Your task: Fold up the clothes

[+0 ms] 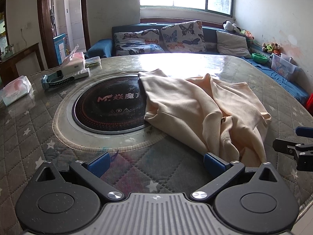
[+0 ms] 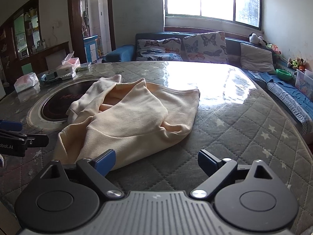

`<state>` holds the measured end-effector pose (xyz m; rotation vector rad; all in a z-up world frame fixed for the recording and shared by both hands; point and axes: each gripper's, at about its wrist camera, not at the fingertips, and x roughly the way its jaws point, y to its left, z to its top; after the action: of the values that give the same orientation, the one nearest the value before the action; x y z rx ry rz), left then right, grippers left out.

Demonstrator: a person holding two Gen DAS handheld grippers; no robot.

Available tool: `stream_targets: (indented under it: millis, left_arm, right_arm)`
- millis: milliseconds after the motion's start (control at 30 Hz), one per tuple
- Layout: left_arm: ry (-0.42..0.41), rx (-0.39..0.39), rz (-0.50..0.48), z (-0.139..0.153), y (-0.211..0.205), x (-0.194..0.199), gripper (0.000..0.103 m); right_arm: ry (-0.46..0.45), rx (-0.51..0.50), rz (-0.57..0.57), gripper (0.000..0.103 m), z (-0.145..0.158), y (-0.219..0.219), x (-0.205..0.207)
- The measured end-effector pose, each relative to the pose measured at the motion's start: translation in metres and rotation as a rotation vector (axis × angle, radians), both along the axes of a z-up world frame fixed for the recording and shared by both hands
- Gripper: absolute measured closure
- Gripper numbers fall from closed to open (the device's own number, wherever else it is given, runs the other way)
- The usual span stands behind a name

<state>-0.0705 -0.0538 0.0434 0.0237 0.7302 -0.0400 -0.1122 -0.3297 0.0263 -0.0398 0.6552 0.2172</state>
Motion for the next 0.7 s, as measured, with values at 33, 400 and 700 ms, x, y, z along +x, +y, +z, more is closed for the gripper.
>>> stream_targets:
  millis: [33,400,700]
  left_arm:
    - [0.002,0.002,0.0,0.0,-0.001,-0.001,0.0]
    - [0.008,0.009,-0.009,0.001,-0.004,0.0,0.0]
    - [-0.022,0.026,-0.017,0.01,-0.004,0.014,0.0]
  right_arm:
    - [0.0,0.001,0.001,0.01,0.0,0.0,-0.001]
    - [0.012,0.014,0.014,0.015,-0.001,0.002,-0.001]
    - [0.022,0.01,0.039,0.019,0.003,0.006,0.012]
